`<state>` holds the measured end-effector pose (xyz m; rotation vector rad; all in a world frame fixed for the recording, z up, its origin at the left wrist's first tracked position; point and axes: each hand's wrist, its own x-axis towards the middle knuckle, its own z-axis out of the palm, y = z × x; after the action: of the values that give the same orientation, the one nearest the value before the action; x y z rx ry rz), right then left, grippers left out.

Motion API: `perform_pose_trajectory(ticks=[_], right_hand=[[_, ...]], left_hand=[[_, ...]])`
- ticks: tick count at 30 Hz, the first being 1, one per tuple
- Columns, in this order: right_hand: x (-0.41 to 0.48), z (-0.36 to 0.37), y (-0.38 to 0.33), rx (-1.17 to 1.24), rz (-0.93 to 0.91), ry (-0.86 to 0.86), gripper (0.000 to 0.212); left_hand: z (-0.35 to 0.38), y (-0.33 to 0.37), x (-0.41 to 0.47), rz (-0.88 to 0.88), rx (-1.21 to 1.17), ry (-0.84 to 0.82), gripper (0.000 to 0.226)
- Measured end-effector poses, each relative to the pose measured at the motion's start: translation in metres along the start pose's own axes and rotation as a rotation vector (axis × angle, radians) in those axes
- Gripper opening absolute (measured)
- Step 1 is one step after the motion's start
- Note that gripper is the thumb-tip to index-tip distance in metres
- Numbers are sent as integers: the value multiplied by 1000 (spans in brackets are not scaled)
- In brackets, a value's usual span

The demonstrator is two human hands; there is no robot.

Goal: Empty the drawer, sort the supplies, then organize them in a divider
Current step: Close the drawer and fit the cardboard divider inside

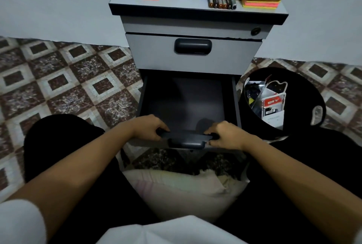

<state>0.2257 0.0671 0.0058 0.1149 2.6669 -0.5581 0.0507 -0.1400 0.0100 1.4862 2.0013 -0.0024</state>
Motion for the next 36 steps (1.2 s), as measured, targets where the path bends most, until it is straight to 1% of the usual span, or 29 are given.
perform_pose_trajectory(ticks=[2, 5, 7, 8, 10, 11, 13, 15, 16, 18, 20, 21, 23, 26, 30, 34, 36], right_hand=[[8, -4, 5, 28, 58, 88, 40], [18, -7, 10, 12, 166, 198, 44], [24, -8, 13, 13, 244, 307, 43], [28, -8, 15, -1, 275, 378, 42], [38, -5, 19, -44, 355, 538, 42], [45, -4, 20, -39, 417, 618, 45], [60, -2, 14, 50, 589, 747, 63], [73, -4, 3, 251, 789, 787, 88], [81, -6, -1, 372, 866, 801, 98], [93, -10, -3, 593, 950, 824, 109], [102, -12, 1, 740, 949, 822, 111], [105, -13, 5, 781, 933, 817, 111], [113, -15, 12, 804, 914, 813, 109], [122, -23, 16, 813, 916, 823, 109], [131, -33, 20, 858, 920, 844, 107], [144, -42, 21, 956, 942, 867, 105], [149, -44, 22, 983, 941, 861, 100]], left_hand=[[-8, -7, 6, -53, 7, 59, 42], [-16, -16, 18, -165, 65, 161, 43], [-14, -22, 26, -231, 76, 272, 43], [-11, -25, 31, -268, 56, 347, 48], [-3, -25, 40, -389, -10, 543, 65], [-1, -22, 45, -483, -52, 653, 74], [-1, -11, 56, -736, -240, 822, 100], [-4, -2, 68, -932, -495, 903, 120], [-5, -2, 75, -991, -602, 919, 125], [-8, -7, 87, -1067, -773, 900, 130], [-9, -17, 95, -1080, -883, 833, 130], [-11, -22, 99, -1054, -911, 793, 128], [-15, -31, 106, -990, -929, 757, 126], [-20, -36, 112, -961, -944, 775, 124], [-32, -41, 118, -898, -962, 739, 123], [-48, -44, 126, -958, -980, 757, 123], [-52, -47, 126, -941, -976, 746, 121]])
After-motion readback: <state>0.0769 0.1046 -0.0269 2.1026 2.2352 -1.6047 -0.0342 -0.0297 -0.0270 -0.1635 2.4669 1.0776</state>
